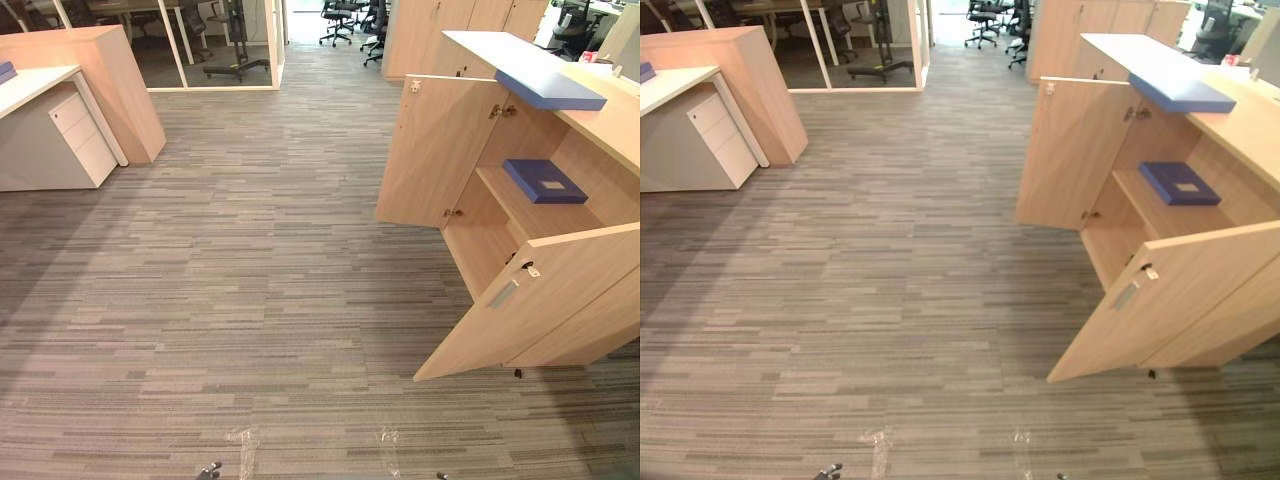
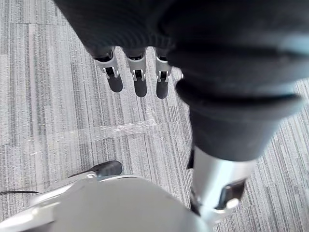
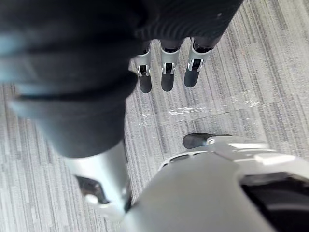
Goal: Walk over to the cabinet, pick up the folder, carry it to the office cabinet, place the folder inside the office cabinet, then close the office cabinet door
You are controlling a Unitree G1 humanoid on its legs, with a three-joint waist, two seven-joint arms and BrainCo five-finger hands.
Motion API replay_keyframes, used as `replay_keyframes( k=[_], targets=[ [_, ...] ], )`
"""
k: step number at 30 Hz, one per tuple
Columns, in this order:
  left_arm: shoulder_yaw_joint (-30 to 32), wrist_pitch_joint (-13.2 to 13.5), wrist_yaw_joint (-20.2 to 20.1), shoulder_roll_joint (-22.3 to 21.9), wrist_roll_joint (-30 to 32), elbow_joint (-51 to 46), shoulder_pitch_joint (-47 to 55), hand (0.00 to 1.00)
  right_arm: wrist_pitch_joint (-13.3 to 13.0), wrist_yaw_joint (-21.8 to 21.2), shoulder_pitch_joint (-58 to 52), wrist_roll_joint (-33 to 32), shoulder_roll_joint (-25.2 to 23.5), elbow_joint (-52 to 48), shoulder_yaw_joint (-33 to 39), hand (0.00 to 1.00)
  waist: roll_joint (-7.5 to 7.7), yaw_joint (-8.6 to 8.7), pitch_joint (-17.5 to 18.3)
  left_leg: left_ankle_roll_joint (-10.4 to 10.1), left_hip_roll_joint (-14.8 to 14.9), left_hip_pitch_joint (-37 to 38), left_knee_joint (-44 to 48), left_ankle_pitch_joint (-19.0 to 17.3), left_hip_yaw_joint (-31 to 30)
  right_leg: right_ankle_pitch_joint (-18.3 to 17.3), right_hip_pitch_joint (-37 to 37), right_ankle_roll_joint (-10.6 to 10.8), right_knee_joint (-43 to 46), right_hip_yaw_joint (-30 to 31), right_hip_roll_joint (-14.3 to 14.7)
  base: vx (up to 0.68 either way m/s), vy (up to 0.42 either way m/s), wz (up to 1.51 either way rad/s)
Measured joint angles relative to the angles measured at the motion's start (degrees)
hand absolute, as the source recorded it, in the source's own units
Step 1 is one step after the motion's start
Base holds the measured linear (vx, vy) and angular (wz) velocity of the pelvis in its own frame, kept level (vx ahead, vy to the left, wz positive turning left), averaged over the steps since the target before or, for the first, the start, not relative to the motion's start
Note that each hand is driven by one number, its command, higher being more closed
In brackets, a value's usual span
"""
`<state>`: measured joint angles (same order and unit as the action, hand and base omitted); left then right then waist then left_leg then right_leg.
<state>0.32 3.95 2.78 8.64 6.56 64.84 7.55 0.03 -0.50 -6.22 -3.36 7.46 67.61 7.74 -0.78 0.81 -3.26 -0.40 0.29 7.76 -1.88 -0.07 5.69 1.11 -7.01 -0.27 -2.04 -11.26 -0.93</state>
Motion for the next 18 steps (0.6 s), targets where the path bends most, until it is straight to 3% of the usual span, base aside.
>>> replay_keyframes(
  k=[3,4,9,18],
  targets=[
    [0.0,0.0,-0.6,0.0,-1.4,0.4,-0.6,0.0,-0.1,0.0,1.0,0.0,0.1,0.7,0.2,0.0,-0.03,0.04,-0.8,-0.1,0.0,1.4,-1.2,0.1,0.0,-0.4,-1.1,1.2,-0.7,-0.3,0.1,0.07,-0.008,0.03],
    [0.0,0.0,-0.9,0.1,-2.3,0.4,-0.6,0.0,-0.1,0.0,1.6,0.0,0.1,0.7,0.3,0.0,-0.14,0.16,-1.1,-0.1,0.1,1.5,-1.3,0.1,0.0,-0.5,-1.1,2.4,-0.7,-0.5,0.1,0.04,-0.003,0.01],
    [0.0,0.2,-1.8,0.2,-2.8,0.4,-0.9,0.0,0.0,-0.2,2.2,0.0,-0.3,0.8,2.0,0.0,-0.03,0.29,-1.9,-0.5,0.0,2.6,-2.1,-0.1,0.0,-0.9,-1.9,3.8,-0.8,-0.9,0.0,0.01,0.0,0.0],
    [-1.5,1.6,-1.7,0.6,-1.4,0.4,-1.5,0.0,-0.1,-0.2,2.6,0.0,-0.3,0.8,2.1,0.0,-0.01,0.49,-3.2,-0.8,0.1,3.2,-2.3,-0.4,0.2,-1.1,-2.3,4.0,-0.8,-1.0,0.0,0.0,-0.002,-0.01]
  ],
)
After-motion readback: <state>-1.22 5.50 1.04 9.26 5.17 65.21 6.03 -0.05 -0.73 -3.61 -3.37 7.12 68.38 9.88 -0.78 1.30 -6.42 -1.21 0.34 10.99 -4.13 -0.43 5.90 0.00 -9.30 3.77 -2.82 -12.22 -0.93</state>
